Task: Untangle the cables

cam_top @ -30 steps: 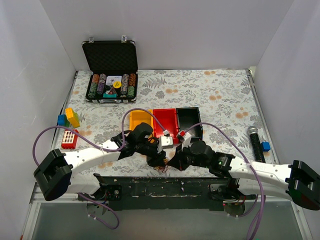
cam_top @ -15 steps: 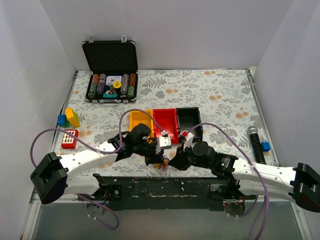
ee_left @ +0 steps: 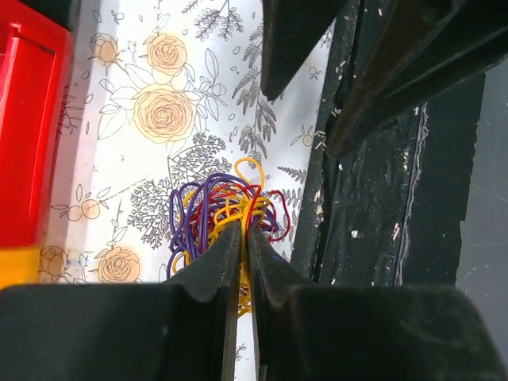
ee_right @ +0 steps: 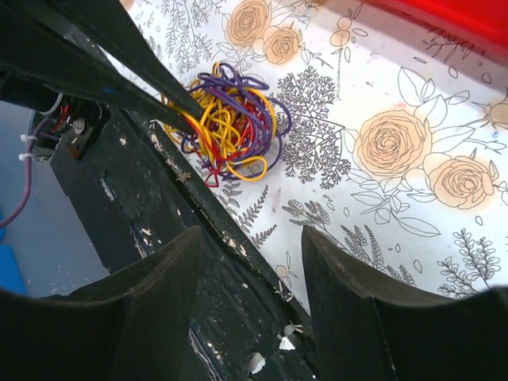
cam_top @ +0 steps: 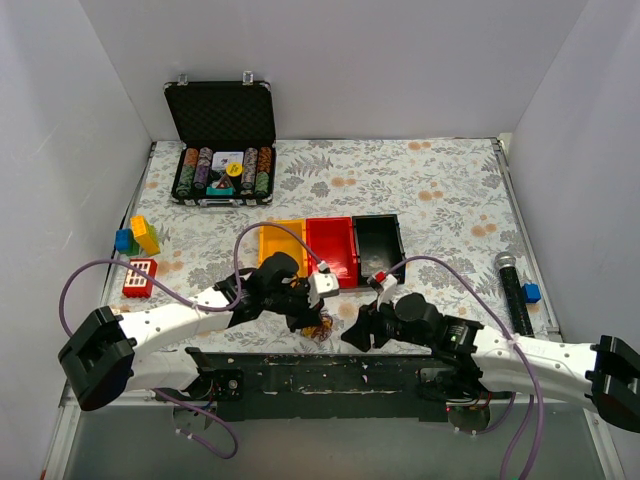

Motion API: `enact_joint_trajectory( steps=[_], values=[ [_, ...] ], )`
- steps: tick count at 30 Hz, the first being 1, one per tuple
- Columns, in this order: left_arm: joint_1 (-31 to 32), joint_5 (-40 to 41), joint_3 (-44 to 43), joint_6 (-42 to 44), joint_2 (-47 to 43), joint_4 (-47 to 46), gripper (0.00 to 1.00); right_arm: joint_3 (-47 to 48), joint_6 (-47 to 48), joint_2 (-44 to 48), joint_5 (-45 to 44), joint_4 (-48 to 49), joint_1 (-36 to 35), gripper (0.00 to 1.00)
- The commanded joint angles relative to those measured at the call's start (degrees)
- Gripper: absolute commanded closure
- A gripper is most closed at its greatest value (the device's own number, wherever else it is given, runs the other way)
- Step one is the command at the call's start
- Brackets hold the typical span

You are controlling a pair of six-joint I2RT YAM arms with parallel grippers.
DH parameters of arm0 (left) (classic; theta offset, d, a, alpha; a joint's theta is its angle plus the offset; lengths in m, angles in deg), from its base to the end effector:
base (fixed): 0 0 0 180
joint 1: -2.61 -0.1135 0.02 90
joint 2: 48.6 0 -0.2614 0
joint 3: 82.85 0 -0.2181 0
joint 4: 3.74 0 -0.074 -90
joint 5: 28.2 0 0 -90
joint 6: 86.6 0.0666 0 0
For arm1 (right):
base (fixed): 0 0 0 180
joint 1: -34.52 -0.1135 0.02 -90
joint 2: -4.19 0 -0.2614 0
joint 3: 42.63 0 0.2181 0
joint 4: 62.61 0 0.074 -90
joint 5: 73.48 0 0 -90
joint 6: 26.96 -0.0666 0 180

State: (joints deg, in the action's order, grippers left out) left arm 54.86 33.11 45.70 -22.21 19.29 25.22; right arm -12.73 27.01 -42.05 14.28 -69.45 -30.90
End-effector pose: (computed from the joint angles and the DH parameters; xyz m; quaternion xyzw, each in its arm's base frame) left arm 0.1117 -0.1965 0.1997 0.2980 0.8506 -0.4093 0.1419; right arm 0.0763 0.1605 0.1856 -0.2013 0.8100 0.4158 0.3611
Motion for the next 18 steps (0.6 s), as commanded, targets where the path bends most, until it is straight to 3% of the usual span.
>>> enact_joint_trajectory(
  steps=[1, 13, 18],
  values=[
    [-1.18, 2.32, 0.33, -4.97, -2.42, -4.46, 1.00, -1.45, 0.26, -0.95, 1.80, 9.76, -0.14, 0.38],
    [-3.12, -0.84, -0.02, -14.56, -3.30, -6.93, 1.00, 0.92, 0.09, -13.43, 1.80, 23.48, -0.14, 0.39],
    [-3.38, -2.60, -0.99, -16.67, -3.65, -6.58, 1.00, 1.98, -0.35, -15.47, -0.30, 24.27, -0.22, 0.55]
  ],
)
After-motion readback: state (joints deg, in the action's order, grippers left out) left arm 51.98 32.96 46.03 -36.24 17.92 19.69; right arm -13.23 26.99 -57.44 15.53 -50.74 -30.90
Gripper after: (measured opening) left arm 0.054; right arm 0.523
